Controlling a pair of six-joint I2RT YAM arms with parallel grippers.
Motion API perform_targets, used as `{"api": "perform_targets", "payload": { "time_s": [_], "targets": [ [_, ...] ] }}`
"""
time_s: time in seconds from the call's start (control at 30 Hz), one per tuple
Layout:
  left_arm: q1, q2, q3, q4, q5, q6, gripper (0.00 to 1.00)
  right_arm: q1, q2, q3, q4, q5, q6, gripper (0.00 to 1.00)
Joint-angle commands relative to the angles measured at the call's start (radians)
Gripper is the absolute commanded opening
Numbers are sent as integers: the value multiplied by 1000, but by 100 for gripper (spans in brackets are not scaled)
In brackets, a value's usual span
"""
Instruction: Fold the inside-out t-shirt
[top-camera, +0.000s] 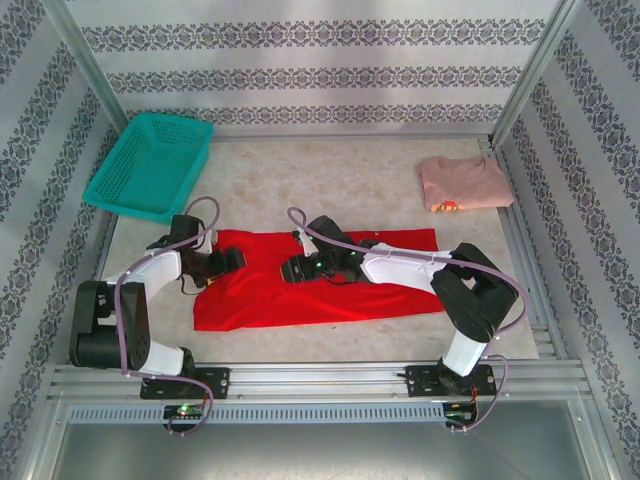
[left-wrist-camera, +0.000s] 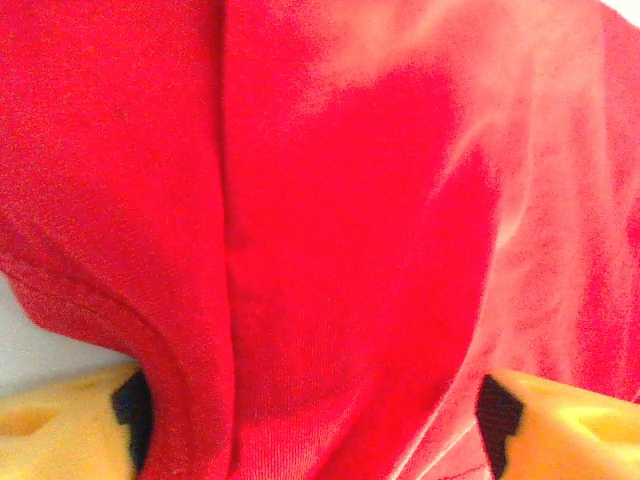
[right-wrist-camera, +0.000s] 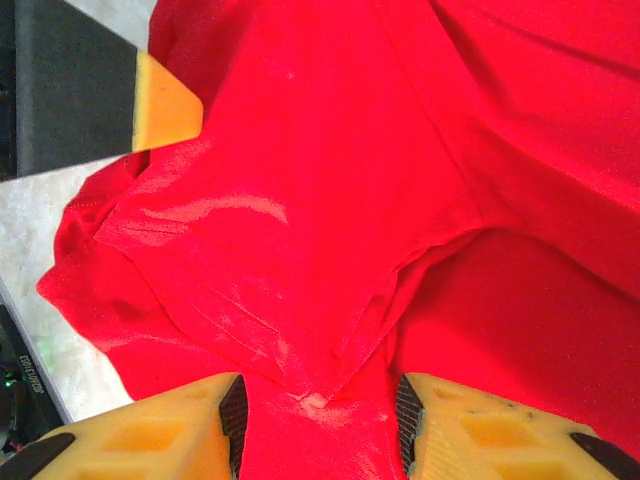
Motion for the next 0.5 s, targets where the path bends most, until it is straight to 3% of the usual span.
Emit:
{"api": "perform_targets", "payload": {
  "time_s": [0.0,0.3,0.47],
  "targets": [
    [-39,4,-22,16,77,-4,75,8,10,14,10,-9,19,46],
    [-94,44,-7,68,83,1,50,8,7,21,-4,0,16,46],
    [-93,61,20,43,-11,1,33,10,-1,21,-14,4,16,46]
  ]
}}
